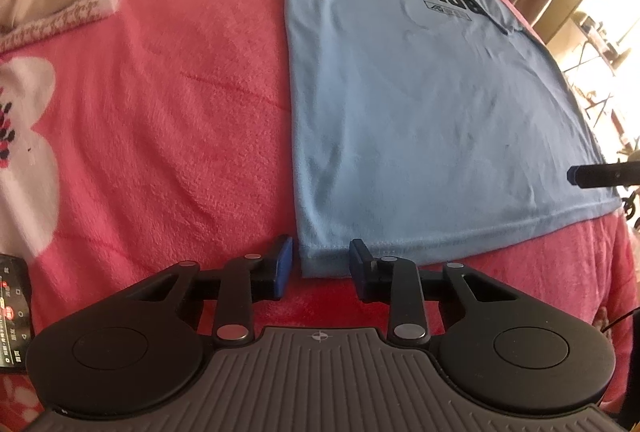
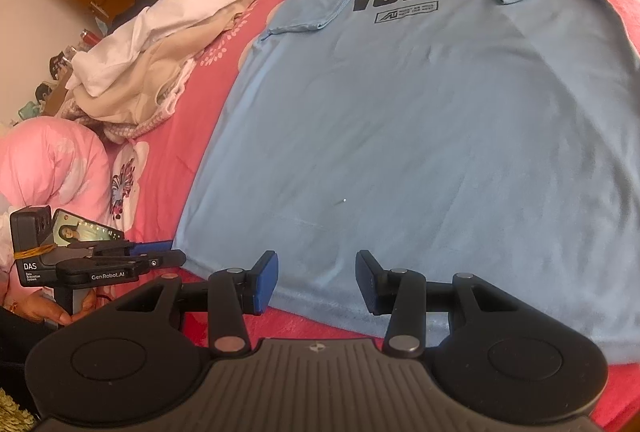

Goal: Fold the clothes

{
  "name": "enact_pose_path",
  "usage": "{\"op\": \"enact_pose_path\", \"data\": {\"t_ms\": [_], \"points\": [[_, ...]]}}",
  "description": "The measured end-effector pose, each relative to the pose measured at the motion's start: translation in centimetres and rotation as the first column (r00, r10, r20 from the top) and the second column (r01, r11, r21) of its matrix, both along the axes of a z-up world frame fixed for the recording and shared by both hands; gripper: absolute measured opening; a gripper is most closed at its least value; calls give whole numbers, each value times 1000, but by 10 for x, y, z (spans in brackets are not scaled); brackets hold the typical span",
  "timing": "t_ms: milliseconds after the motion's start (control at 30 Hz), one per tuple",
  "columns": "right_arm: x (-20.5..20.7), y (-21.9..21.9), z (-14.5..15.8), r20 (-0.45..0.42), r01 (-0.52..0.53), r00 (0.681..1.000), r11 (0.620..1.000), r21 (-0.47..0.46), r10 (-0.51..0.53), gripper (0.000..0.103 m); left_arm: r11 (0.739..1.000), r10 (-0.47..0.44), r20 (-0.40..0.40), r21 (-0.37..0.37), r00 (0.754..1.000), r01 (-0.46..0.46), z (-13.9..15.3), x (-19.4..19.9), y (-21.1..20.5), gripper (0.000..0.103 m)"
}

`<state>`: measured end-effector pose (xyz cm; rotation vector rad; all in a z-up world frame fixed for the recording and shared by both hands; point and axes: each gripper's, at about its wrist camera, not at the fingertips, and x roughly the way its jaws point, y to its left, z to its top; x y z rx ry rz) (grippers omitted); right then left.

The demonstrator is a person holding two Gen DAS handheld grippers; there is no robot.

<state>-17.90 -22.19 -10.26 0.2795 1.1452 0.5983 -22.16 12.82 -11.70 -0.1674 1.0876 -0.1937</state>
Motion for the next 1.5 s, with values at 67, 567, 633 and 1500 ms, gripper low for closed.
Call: {"op": "enact_pose_path", "data": {"t_ms": [67,567,633,1500], "points": [[-1,2,1,6,-7,1000,1000,-6,7,46,1000,-4,6,10,1000,4,0,-1,-1,20],[-12,30,7,122,-130,982,987,-98,141,46,998,20,26,-67,999,-18,11,0,2,2],[-14,38,9,161,-167,969,978,-122,186,46,996,29,23,-87,999,-27,13,1,4,2],[-79,209,-16,521,-521,527,740,-426,671,28,915,158,-35,-370,987,-159,14,-1,44,1]]}}
